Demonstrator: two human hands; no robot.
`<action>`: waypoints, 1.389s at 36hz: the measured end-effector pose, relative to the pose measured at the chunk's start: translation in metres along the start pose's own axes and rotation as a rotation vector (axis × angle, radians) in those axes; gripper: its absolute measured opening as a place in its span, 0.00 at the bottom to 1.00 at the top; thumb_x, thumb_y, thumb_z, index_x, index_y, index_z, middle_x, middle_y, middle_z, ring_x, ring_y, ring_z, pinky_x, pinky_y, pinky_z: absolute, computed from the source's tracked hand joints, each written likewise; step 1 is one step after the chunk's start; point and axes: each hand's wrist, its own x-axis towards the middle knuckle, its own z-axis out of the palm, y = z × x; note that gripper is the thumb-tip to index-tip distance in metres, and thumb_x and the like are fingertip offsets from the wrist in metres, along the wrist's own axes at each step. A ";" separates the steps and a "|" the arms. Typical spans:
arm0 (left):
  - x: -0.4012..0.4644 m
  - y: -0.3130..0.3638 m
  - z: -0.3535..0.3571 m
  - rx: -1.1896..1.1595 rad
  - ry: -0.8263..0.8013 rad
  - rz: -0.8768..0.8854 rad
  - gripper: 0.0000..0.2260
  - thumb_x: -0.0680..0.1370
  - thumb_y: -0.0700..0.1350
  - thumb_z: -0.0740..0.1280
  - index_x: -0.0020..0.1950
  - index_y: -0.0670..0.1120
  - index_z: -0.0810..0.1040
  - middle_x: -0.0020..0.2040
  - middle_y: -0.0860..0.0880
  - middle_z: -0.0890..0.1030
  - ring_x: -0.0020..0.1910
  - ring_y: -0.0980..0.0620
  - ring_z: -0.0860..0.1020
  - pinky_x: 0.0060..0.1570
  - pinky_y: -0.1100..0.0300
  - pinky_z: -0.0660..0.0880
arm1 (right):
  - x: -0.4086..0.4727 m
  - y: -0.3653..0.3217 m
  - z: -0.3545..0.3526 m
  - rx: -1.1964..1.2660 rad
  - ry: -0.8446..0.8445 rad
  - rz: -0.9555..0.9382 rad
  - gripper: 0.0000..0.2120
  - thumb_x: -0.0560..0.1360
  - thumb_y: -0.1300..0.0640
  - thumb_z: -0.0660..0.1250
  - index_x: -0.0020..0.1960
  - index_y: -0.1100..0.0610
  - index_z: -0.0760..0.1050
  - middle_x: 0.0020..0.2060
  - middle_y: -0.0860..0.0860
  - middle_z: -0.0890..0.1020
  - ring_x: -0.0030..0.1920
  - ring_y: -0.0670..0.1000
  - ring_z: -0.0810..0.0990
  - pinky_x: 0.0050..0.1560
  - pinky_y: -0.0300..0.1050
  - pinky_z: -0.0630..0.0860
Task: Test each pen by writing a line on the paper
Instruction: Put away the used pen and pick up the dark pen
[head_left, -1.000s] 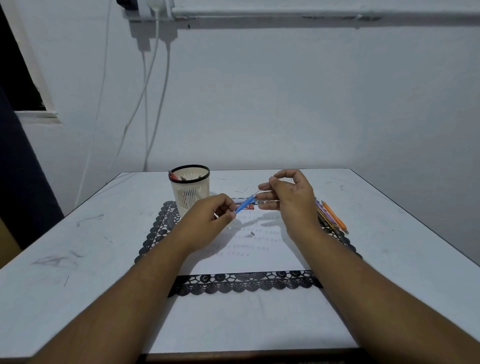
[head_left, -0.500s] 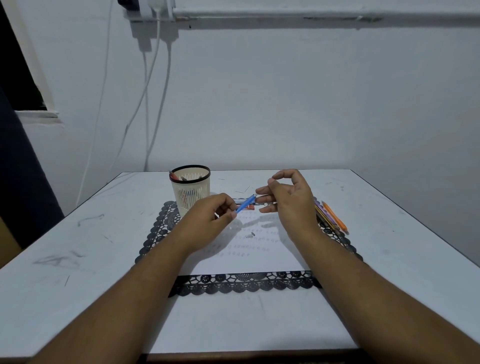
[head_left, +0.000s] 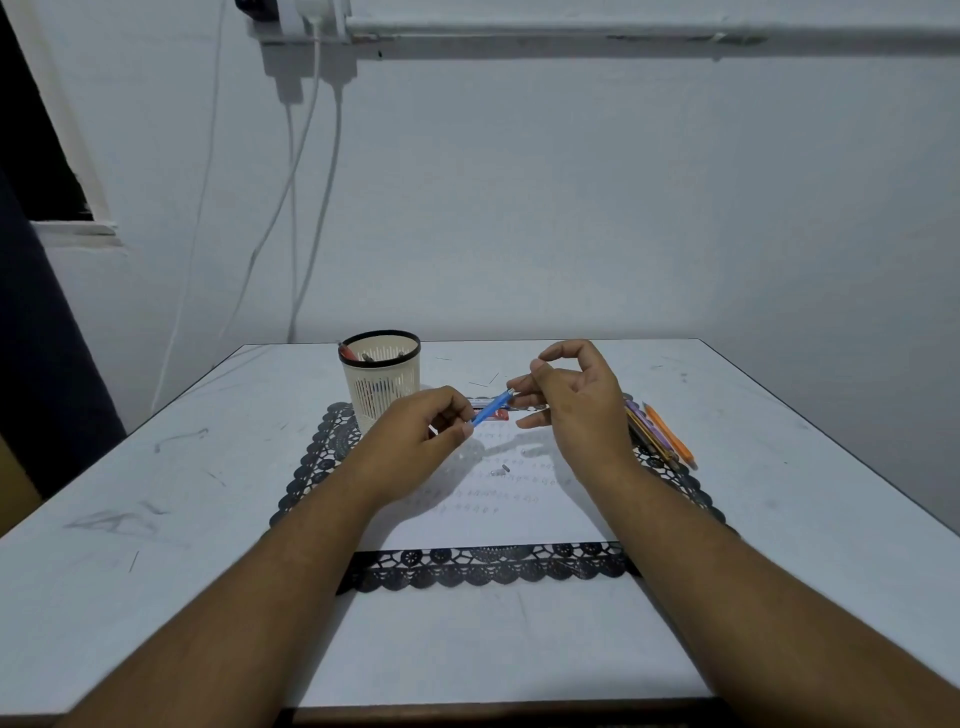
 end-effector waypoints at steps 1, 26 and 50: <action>0.000 0.000 0.000 -0.001 0.002 -0.001 0.04 0.82 0.44 0.69 0.51 0.53 0.81 0.45 0.54 0.81 0.39 0.63 0.76 0.39 0.70 0.72 | 0.000 0.000 0.000 -0.003 -0.002 -0.001 0.03 0.84 0.59 0.66 0.56 0.58 0.74 0.42 0.55 0.88 0.42 0.59 0.88 0.39 0.53 0.85; -0.001 0.002 0.000 -0.012 0.011 0.006 0.03 0.82 0.44 0.68 0.51 0.51 0.81 0.45 0.54 0.80 0.39 0.64 0.75 0.40 0.72 0.71 | 0.004 0.012 -0.001 0.026 -0.014 -0.066 0.07 0.79 0.65 0.71 0.54 0.56 0.79 0.42 0.60 0.86 0.51 0.54 0.87 0.40 0.45 0.83; -0.002 0.002 -0.002 -0.046 0.038 -0.023 0.04 0.82 0.43 0.69 0.50 0.52 0.81 0.44 0.54 0.81 0.38 0.64 0.75 0.39 0.71 0.72 | 0.016 0.023 -0.020 -0.505 -0.314 0.013 0.05 0.79 0.55 0.72 0.45 0.49 0.84 0.38 0.48 0.85 0.35 0.46 0.76 0.40 0.47 0.75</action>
